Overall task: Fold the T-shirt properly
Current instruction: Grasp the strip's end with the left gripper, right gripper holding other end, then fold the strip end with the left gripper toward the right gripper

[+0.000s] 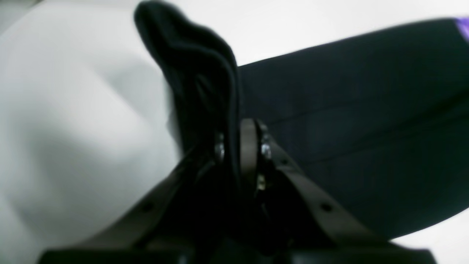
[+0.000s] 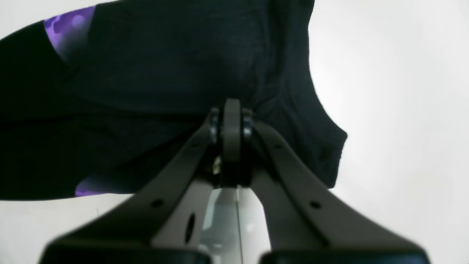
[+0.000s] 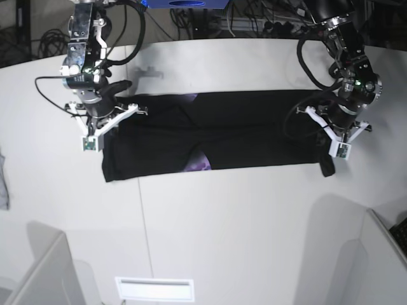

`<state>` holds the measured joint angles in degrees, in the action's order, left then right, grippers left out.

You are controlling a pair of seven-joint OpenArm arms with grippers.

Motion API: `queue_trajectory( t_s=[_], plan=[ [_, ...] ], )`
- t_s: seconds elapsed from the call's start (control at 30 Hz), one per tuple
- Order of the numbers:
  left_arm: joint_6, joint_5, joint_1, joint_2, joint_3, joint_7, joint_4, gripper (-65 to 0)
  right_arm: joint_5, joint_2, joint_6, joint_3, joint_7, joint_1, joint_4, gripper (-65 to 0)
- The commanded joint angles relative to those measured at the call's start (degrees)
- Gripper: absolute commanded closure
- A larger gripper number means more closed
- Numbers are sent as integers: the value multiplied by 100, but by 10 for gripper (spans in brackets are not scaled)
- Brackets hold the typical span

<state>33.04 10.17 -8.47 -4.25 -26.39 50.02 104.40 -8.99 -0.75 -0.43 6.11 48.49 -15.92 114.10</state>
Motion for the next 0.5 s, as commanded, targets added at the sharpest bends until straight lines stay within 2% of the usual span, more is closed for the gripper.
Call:
queue_trajectory(
  t_s=[0.0, 0.23, 0.47],
  plan=[
    [-3, -28, 51, 25, 94, -127, 140, 0, -54, -17, 21, 88, -124, 49, 75, 0],
    [-3, -459, 60, 447, 806, -127, 158, 0, -995, -87, 21, 826, -80, 120, -127, 0],
    [-3, -758, 87, 693, 1325, -127, 175, 0, -1224, -245, 21, 993, -106, 129, -268, 0]
  ],
)
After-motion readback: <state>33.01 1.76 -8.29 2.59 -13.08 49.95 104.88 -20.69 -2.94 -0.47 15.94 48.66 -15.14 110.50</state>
